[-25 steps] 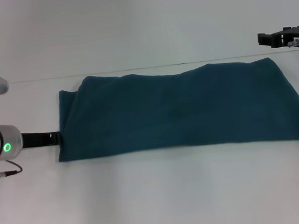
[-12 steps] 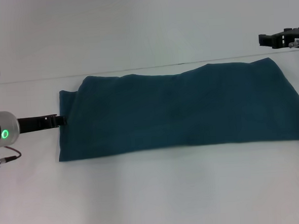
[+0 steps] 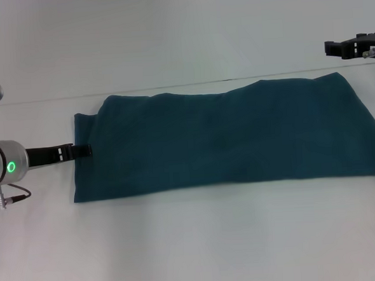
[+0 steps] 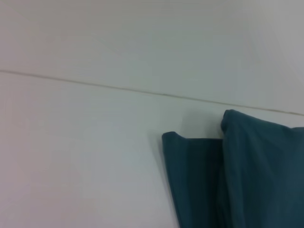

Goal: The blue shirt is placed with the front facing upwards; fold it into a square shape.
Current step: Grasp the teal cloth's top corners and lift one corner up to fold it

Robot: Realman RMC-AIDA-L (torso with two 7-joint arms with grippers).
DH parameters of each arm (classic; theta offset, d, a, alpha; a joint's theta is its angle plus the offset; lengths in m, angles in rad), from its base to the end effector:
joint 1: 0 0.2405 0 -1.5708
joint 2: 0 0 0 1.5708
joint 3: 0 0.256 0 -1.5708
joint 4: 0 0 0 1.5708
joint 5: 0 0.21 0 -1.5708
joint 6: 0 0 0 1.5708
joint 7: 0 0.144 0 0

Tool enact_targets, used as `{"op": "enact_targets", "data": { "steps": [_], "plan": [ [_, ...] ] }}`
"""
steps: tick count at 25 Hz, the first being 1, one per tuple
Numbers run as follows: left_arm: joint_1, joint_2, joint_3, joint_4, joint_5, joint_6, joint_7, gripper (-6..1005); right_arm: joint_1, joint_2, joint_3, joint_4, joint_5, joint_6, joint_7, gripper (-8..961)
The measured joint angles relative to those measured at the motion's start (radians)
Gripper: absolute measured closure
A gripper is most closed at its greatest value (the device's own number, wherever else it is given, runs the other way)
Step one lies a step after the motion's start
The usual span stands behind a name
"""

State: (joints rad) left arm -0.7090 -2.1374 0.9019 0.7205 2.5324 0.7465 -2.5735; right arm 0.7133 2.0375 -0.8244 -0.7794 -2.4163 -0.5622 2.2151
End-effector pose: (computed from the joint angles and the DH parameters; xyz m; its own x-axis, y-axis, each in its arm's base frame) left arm -0.2711 0.4312 -0.0122 0.3877 0.7623 0.5183 0.8748 -0.1271 -0.4675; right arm 0.2763 0.4715 0.0842 0.6773 -0.4958 -0.5435 -0.6832 -0.1499 -0.7147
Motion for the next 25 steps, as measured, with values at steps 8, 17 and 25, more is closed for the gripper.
{"op": "enact_targets", "data": {
  "steps": [8, 17, 25],
  "plan": [
    [-0.041, 0.014, -0.038, -0.062, -0.004, 0.011, -0.005, 118, 0.001, -0.002, -0.001, -0.002, 0.0, 0.0, -0.003, 187],
    [-0.066, 0.025, -0.049, -0.081, -0.005, 0.038, -0.004, 96, 0.002, -0.002, -0.001, -0.008, -0.005, 0.001, -0.004, 187],
    [-0.076, 0.027, -0.05, -0.112, -0.004, 0.03, -0.006, 95, 0.002, -0.002, -0.001, -0.01, -0.005, 0.001, -0.008, 187]
  ]
}}
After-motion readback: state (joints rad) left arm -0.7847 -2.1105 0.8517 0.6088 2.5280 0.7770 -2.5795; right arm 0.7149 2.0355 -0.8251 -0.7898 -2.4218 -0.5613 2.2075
